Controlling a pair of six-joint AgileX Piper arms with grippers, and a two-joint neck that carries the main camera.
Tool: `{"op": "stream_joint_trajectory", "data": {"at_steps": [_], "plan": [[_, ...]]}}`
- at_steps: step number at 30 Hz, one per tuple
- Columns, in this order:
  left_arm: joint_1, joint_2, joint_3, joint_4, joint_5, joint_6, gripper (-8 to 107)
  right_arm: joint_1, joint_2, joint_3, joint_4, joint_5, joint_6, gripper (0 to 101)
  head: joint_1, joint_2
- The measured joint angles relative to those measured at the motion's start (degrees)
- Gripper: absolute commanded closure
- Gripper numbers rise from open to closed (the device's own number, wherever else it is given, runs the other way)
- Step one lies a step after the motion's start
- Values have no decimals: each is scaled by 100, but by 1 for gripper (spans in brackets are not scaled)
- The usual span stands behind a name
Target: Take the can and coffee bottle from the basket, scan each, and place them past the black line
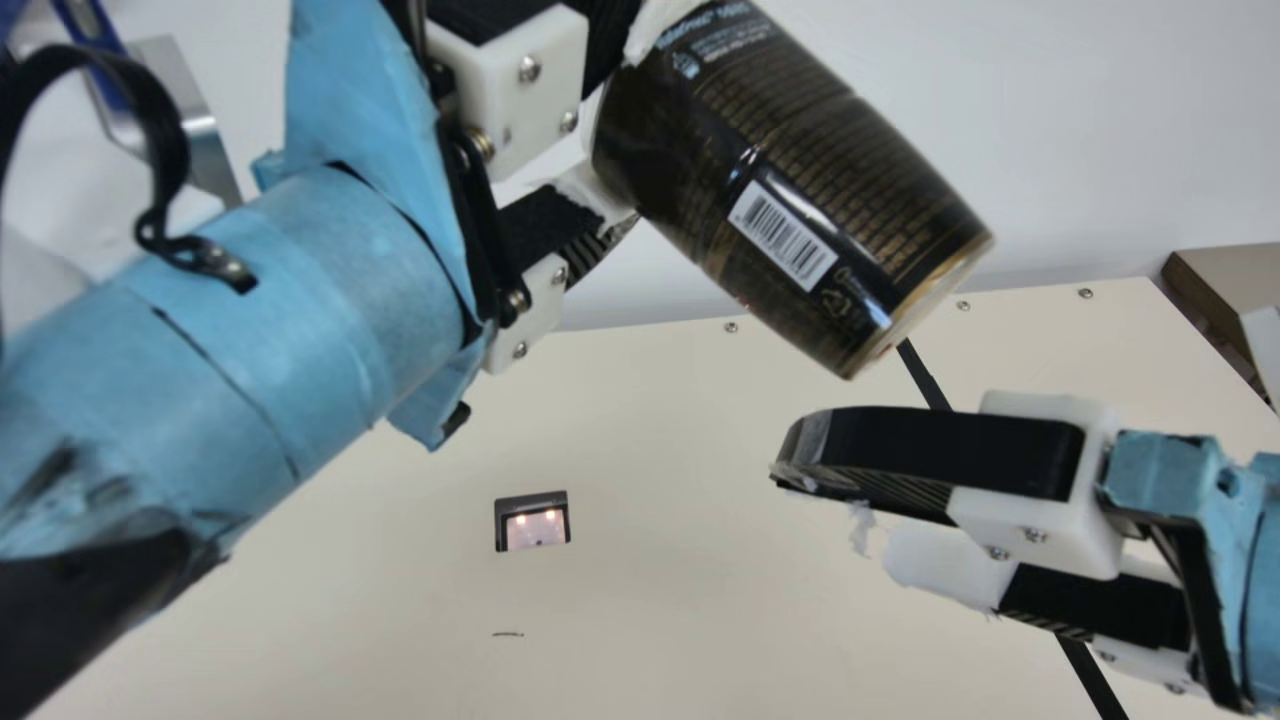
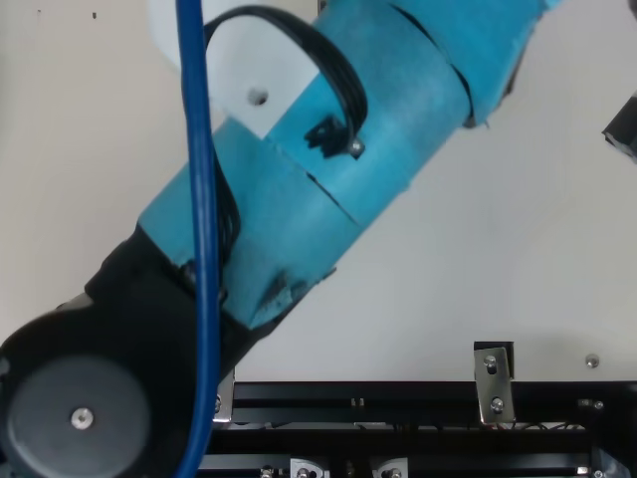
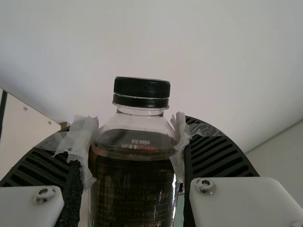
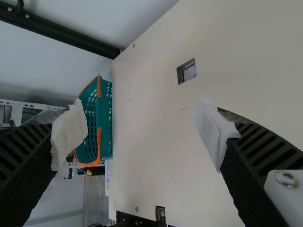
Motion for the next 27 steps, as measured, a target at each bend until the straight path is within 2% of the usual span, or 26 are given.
{"op": "stream_joint_trajectory", "data": {"at_steps": [5, 27], "plan": [[-56, -49, 1, 94, 48, -248, 89, 0, 0, 0, 0, 0, 0, 0, 0, -29], [-43, -49, 11, 122, 14, -233, 89, 0, 0, 0, 0, 0, 0, 0, 0, -29]]}}
